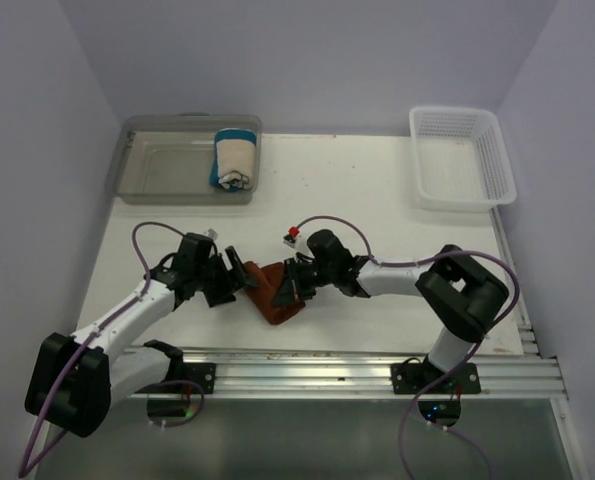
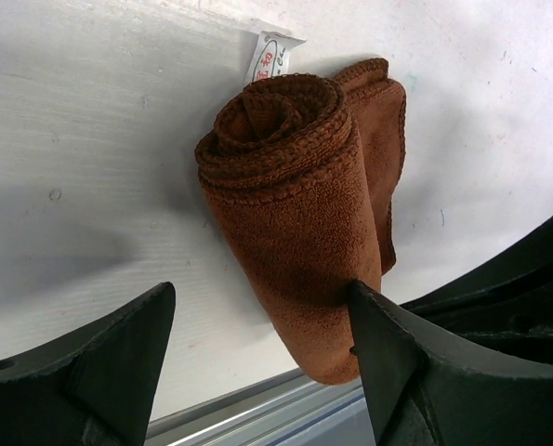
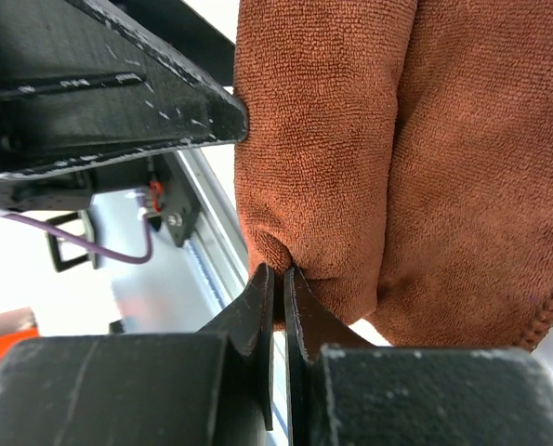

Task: Roll the towels
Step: Roll the towel

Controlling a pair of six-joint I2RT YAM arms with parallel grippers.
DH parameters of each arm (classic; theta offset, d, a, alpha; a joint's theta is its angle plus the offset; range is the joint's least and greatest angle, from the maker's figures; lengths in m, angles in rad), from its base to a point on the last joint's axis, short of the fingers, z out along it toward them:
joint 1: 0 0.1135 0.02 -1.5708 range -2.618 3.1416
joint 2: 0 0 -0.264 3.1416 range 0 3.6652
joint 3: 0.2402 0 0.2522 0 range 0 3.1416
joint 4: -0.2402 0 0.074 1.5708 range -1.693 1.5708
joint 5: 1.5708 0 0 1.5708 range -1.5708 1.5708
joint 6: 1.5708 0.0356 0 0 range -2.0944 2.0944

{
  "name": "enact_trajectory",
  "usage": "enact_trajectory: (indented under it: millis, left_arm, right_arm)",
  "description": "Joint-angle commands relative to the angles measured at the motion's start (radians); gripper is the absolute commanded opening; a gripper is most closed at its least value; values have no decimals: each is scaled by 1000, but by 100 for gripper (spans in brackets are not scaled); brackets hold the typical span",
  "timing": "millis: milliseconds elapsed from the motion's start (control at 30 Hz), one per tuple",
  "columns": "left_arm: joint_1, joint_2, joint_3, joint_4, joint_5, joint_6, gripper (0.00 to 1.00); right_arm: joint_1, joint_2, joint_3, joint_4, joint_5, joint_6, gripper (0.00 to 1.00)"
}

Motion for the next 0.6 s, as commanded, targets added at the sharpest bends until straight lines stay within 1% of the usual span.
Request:
enact_trajectory:
  millis: [0,100,367,500,533,567]
  left_arm:
    - [4,23,19,74,21,19,79]
    - [4,43,27,94,27,17,79]
    - [4,107,33,177,45,13,78]
    - [3,158,48,209,42,14,71]
    - [1,182,51,215,42,14,67]
    - [-1,195,60,220,36,14,64]
  right_arm:
    - [-31,27,-27,115,-90,59,0]
    - [-49,54,-41,150,-121,81,0]
    - [-62,89,-50,170,-145,89,0]
    - [-66,100,-57,181,-147,89,0]
    - [-68,103,-58,179,-147,86,0]
    - [-69,107,-58,179,-149,83,0]
